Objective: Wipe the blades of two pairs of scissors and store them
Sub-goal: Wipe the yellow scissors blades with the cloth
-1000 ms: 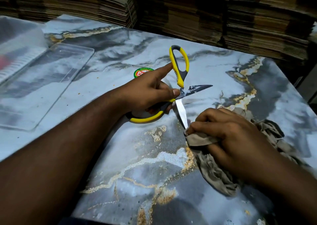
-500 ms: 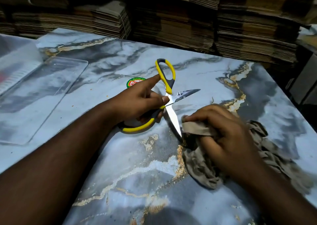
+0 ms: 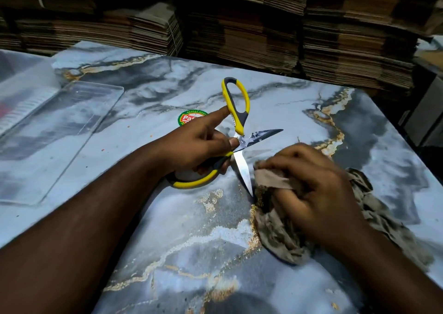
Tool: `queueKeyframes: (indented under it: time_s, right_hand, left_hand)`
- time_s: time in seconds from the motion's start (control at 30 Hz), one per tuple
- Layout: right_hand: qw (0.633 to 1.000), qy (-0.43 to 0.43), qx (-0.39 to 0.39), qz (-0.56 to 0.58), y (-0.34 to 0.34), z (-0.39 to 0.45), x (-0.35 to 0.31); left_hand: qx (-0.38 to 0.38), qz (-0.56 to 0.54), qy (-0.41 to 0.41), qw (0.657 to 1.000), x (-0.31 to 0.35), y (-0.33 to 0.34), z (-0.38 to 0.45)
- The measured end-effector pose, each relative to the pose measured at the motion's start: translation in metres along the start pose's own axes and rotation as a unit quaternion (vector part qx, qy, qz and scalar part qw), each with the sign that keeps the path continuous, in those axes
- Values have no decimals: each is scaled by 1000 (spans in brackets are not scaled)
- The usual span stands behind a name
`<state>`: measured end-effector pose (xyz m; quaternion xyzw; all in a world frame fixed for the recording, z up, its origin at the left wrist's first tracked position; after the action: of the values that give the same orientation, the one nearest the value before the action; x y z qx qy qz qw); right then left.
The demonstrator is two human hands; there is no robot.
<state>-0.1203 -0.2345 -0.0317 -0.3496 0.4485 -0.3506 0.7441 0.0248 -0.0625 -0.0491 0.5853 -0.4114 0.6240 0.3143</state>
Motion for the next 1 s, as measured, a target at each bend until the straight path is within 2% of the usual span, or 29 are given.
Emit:
queueKeyframes:
  time_s: [0.2, 0.3, 0.43, 0.5, 0.6, 0.7, 0.8, 0.9, 1.0]
  right_hand:
    - [990, -21, -113, -82, 9, 1, -6]
    - [993, -19, -99, -57, 2, -7, -5]
    - [995, 12, 21, 92, -7, 0, -2]
    - [990, 37, 29, 131, -2, 9, -4]
    - [1000, 5, -1, -19, 11, 14, -5]
    - [998, 17, -35, -49, 16, 13, 1]
    - [992, -13, -83, -93, 18, 7, -3]
    - [989, -22, -100, -102, 13, -2, -5]
    - [998, -14, -46, -42, 5, -7, -6]
  left_hand:
    - [-3, 3, 2, 1000, 0, -1, 0]
    - [-4, 1, -5, 1000, -3, -3, 0]
    - [-12, 12, -10, 1000, -2, 0, 1]
    - [-11, 23, -11, 1000, -3, -1, 1]
    - [-13, 27, -13, 999, -3, -2, 1]
    - [-10, 41, -15, 999, -4, -3, 2]
    - [-6, 58, -17, 998, -5, -4, 3]
    - [-6, 48, -16, 999, -5, -4, 3]
    - [-13, 55, -20, 998, -6, -4, 4]
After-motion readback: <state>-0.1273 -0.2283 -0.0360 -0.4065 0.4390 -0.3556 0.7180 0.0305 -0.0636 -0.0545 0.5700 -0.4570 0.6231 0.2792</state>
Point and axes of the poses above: each hand's wrist, its own z-axis towards the middle knuckle, its own y-axis out of the palm, x = y × z, the point moved 4 cm from there along z, towards the middle knuckle, and after that the axes turned 12 degrees about -x, right-handed, at the moved point
